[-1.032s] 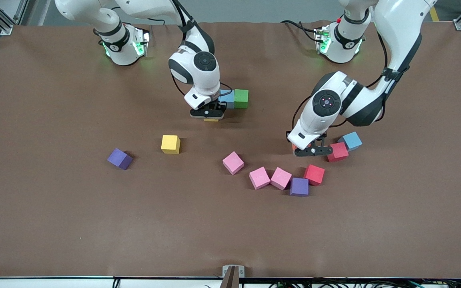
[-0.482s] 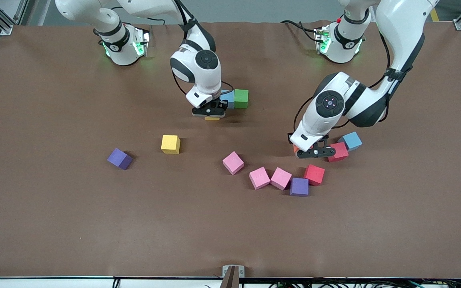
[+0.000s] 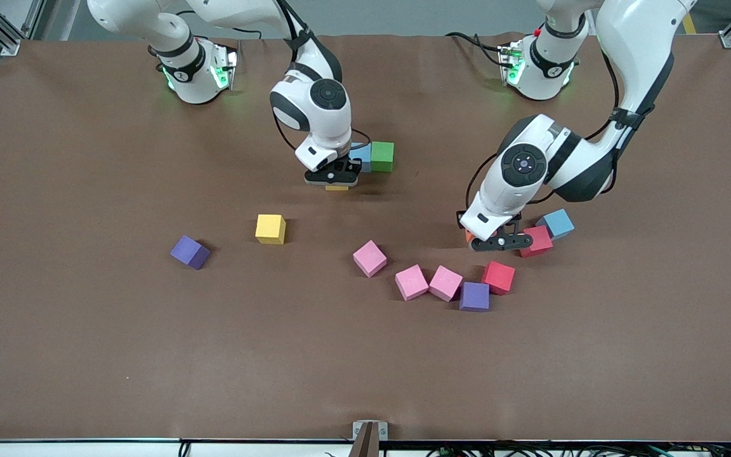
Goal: Arrange 11 blocks into digit 3
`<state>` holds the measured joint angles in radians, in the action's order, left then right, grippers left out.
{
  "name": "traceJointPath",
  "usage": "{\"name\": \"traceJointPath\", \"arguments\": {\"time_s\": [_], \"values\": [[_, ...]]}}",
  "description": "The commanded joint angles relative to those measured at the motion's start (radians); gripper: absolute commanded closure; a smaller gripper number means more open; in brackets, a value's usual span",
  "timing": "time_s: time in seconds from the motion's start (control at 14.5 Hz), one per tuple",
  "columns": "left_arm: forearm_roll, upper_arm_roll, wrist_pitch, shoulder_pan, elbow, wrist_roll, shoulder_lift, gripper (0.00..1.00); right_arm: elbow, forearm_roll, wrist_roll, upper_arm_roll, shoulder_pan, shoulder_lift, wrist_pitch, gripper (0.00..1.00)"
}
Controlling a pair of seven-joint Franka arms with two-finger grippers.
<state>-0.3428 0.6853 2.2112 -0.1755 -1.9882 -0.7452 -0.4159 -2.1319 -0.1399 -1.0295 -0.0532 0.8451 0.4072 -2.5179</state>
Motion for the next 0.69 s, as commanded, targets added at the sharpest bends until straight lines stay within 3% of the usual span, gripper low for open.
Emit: {"name": "traceJointPath", "arguments": {"time_s": [0.0,0.07,0.14,0.21,0.62], "values": [[0.022,0.005,-0.021,-0.006,0.014,0.001,0.006,0.61,-0.003,-0.047,-0.015,0.006,0.009,0.012,-0.013,0.86],[0.022,0.005,-0.021,-0.006,0.016,0.001,0.006,0.61,-0.002,-0.046,-0.015,0.006,0.006,0.012,-0.013,0.80],[0.025,0.005,-0.021,-0.004,0.016,0.001,0.006,0.61,0.000,-0.046,-0.015,0.006,0.006,0.012,-0.013,0.15],[0.025,0.005,-0.021,-0.004,0.016,0.000,0.006,0.61,0.004,-0.046,-0.020,0.006,0.003,0.012,-0.010,0.01],[0.025,0.005,-0.021,-0.004,0.016,0.000,0.008,0.61,0.010,-0.046,-0.003,0.006,-0.024,-0.011,0.004,0.00]]}}
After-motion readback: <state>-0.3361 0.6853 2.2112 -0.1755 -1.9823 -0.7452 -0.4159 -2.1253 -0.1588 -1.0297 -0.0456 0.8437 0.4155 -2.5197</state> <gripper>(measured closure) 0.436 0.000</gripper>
